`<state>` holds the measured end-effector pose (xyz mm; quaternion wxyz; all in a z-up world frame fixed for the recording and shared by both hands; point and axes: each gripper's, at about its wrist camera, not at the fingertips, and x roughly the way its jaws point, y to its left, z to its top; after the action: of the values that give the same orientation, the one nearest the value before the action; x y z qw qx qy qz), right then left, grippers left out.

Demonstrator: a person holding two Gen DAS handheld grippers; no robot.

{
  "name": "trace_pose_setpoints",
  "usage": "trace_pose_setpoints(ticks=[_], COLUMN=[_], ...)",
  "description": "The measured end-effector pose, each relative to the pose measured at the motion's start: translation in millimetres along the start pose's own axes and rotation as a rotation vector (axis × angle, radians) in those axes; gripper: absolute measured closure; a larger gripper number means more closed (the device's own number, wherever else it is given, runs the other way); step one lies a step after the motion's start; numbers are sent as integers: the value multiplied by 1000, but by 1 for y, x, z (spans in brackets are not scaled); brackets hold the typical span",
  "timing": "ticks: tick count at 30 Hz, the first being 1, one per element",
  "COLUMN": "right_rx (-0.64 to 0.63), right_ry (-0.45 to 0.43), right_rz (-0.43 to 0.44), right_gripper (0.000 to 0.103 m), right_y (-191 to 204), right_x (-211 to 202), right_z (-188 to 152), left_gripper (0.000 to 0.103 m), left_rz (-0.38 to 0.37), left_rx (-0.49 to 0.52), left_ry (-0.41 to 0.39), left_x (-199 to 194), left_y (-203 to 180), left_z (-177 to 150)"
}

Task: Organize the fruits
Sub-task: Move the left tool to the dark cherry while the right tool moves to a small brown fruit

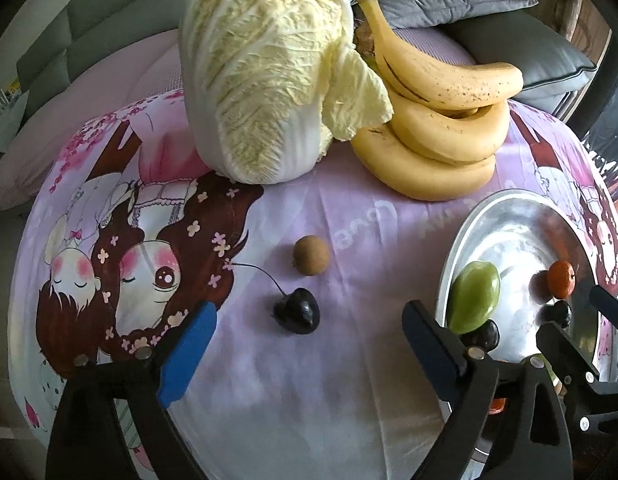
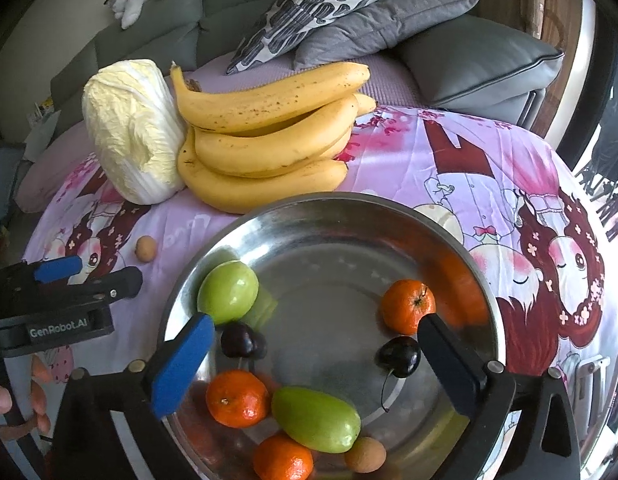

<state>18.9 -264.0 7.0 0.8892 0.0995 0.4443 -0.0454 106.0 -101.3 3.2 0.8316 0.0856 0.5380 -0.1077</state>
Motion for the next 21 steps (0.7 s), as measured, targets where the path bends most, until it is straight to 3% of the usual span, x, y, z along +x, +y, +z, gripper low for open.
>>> trace_pose_setpoints(ticks=[13,17,21], right_rx=[-68,-89,-87], right_ry=[-73,-79,-61], right_rz=[37,82,89], right_gripper=[2,20,30], right_y=[44,66,78], right_x=[-10,-6,3], right_z=[11,20,24], left_gripper=[10,36,43], left_rz=[-36,-96,-141], left_rx=[-141,-148,-121], left_ry=[21,68,106], left_x=[7,22,36], left_y=[63,72,71], left_z=[8,4,1])
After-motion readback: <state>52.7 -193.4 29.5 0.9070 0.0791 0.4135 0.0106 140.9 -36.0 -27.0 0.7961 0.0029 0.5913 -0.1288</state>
